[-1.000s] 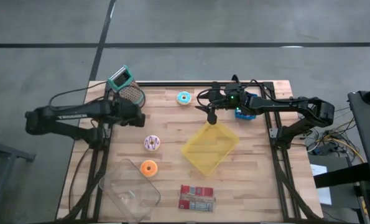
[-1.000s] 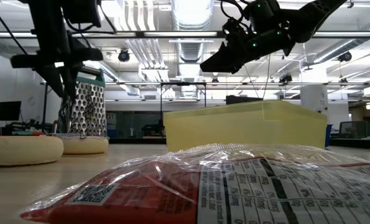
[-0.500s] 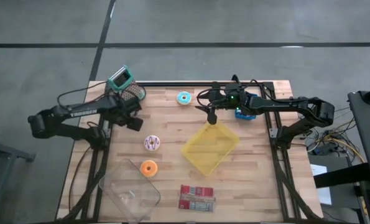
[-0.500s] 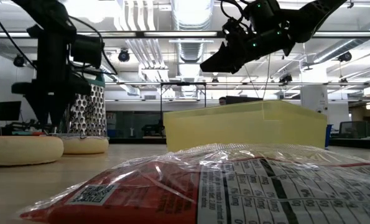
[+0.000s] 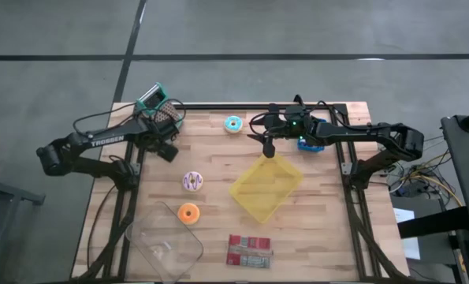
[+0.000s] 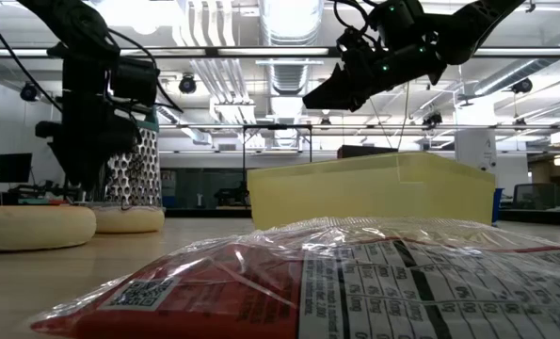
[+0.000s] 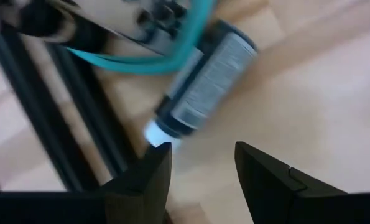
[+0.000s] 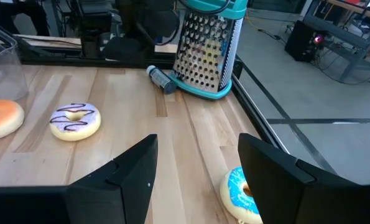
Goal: Pick & Place Food Item
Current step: Put the large black food coloring bottle into the blue bin
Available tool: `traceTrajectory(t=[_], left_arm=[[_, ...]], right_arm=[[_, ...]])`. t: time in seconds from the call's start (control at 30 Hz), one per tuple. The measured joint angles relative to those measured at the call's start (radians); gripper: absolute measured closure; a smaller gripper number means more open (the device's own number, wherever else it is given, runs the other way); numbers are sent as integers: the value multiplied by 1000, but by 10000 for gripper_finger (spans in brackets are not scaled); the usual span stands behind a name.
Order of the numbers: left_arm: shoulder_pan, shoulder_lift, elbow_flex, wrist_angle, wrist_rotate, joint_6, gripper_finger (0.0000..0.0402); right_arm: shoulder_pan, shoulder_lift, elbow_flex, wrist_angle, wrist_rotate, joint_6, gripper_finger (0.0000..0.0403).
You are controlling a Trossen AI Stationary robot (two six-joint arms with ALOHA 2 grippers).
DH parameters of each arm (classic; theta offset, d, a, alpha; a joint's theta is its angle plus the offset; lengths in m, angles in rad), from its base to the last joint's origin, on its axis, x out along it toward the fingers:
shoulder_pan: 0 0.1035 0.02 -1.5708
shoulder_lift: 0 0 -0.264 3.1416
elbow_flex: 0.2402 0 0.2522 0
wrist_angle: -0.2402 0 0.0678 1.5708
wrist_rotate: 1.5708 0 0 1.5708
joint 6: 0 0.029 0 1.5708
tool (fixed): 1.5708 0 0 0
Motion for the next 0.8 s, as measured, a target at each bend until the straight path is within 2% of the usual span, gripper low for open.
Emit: traceTrajectory(t=[0.1,0.23,0.8], left_arm=[[1,6,0,11,-43,29,220],[1,27,0,15,-46,87,220],[19,252,0,84,-69,119,222]], right_arm=[[0,0,0,0,0,0,181],[0,0,0,0,0,0,181],[0,0,0,0,0,0,181]])
